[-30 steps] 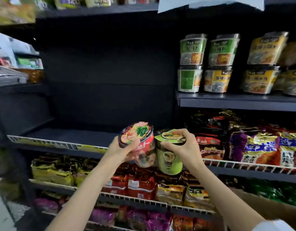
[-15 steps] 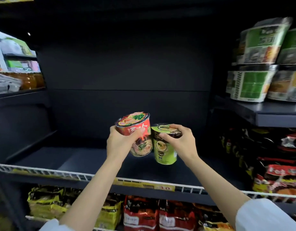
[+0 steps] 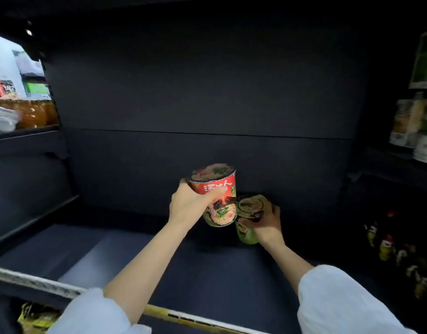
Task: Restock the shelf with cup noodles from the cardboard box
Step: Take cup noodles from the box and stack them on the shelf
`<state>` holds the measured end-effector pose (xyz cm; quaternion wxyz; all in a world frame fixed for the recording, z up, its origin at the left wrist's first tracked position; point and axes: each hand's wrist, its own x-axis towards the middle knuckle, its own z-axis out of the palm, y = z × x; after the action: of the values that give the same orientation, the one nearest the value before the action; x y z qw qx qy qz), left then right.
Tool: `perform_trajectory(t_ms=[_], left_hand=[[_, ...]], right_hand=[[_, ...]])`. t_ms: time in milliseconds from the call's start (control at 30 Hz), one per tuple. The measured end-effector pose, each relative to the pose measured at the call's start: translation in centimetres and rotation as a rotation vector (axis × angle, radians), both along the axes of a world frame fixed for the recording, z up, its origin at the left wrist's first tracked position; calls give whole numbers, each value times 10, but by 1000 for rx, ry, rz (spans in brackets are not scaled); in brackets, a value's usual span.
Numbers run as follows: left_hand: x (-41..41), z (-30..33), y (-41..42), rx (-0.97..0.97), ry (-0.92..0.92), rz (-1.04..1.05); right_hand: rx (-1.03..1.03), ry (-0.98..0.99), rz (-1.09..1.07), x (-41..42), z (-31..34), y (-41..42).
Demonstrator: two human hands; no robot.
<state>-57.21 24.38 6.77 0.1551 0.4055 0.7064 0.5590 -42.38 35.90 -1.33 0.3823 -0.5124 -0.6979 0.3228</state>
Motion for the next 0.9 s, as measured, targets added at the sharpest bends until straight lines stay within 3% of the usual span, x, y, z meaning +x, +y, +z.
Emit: perform_trajectory(t_ms=[200, 567, 900], left_hand=[[5, 9, 35, 27, 87, -53], [35, 9, 98, -118, 229, -196], [32, 18, 101, -266, 204, -219]], right_hand=[[-65, -50, 16, -8, -1, 16], [-69, -131, 18, -2, 6, 26], [-105, -157, 42, -2, 8, 24]])
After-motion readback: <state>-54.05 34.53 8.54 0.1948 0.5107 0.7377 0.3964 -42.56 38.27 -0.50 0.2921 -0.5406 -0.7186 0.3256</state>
